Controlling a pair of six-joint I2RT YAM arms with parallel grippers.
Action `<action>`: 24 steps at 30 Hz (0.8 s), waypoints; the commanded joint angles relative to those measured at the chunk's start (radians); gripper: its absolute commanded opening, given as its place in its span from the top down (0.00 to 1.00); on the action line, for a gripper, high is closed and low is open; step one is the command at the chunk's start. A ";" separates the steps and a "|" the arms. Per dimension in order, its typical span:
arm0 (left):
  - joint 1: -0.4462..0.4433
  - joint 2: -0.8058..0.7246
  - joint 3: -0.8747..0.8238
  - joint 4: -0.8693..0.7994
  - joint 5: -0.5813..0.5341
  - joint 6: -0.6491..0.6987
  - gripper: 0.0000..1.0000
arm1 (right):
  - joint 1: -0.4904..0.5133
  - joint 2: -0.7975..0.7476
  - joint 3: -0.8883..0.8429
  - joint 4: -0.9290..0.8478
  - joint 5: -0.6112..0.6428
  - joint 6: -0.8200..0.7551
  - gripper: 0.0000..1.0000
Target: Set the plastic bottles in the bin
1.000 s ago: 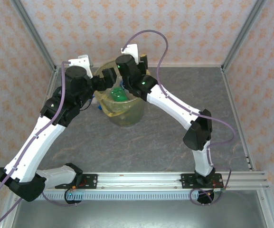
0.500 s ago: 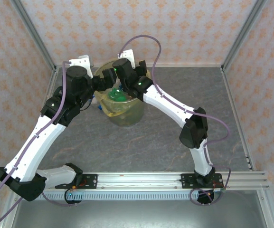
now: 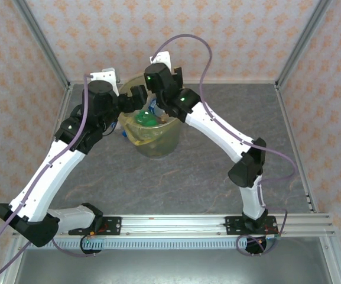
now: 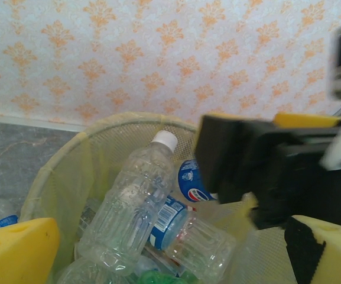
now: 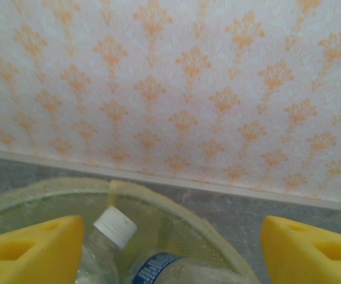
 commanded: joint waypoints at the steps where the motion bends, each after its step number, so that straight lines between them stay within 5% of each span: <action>1: 0.027 0.005 0.022 -0.015 0.014 0.003 0.01 | -0.024 -0.053 0.035 -0.045 -0.058 0.063 0.28; 11: 0.084 -0.003 0.024 -0.029 -0.035 -0.002 0.01 | -0.087 -0.066 -0.057 -0.078 -0.239 0.197 0.56; 24: 0.231 0.006 -0.064 -0.003 -0.035 -0.043 0.01 | -0.099 -0.036 -0.077 -0.098 -0.362 0.237 0.56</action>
